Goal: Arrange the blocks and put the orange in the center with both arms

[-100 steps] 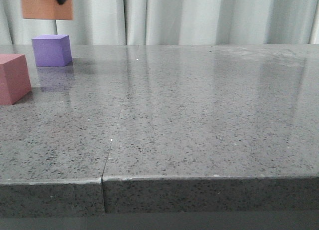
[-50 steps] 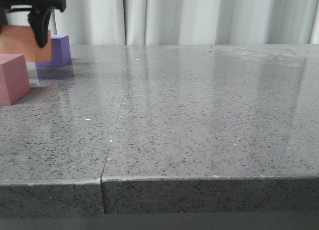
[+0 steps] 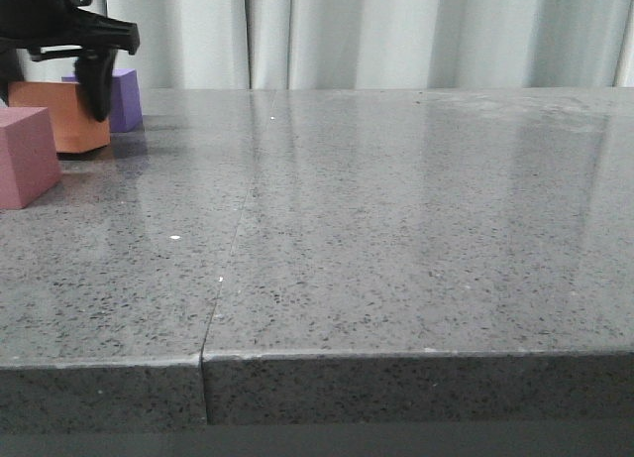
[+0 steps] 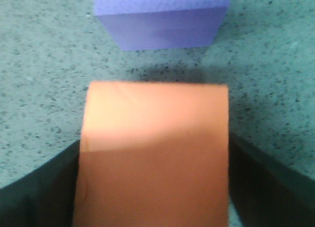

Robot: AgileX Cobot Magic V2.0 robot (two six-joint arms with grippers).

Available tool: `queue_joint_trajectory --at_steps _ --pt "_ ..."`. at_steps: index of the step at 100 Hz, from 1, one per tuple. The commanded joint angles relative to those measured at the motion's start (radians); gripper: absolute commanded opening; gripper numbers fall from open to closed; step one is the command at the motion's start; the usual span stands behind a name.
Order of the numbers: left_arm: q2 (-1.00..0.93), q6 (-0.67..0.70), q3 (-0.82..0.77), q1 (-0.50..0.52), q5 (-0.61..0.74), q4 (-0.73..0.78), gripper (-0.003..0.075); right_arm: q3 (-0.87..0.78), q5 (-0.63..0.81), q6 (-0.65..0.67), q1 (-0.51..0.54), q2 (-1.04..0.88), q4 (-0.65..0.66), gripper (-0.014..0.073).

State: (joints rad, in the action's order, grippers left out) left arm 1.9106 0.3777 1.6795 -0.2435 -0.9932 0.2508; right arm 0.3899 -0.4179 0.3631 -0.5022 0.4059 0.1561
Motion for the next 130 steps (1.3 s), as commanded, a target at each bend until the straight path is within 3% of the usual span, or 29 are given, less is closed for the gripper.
queue_joint_trajectory --at_steps 1,51,60,85,130 --pt "-0.054 0.024 0.023 0.001 0.041 -0.007 0.0622 0.025 0.071 -0.009 0.003 0.004 0.018 -0.0069" --pt "-0.217 0.026 0.016 0.001 0.083 0.015 0.0598 0.025 0.071 -0.009 0.003 0.004 0.018 -0.0069" --pt "-0.27 0.026 0.0 0.001 0.083 0.017 0.0492 0.025 0.071 -0.009 0.003 0.004 0.018 -0.0069" --pt "-0.422 0.026 -0.094 0.001 0.098 0.019 -0.0022 0.025 0.071 -0.009 0.003 0.004 0.018 -0.0069" --pt "-0.733 0.026 -0.33 0.001 0.094 0.011 -0.002 0.025 0.071 -0.009 0.003 0.004 0.018 -0.0069"
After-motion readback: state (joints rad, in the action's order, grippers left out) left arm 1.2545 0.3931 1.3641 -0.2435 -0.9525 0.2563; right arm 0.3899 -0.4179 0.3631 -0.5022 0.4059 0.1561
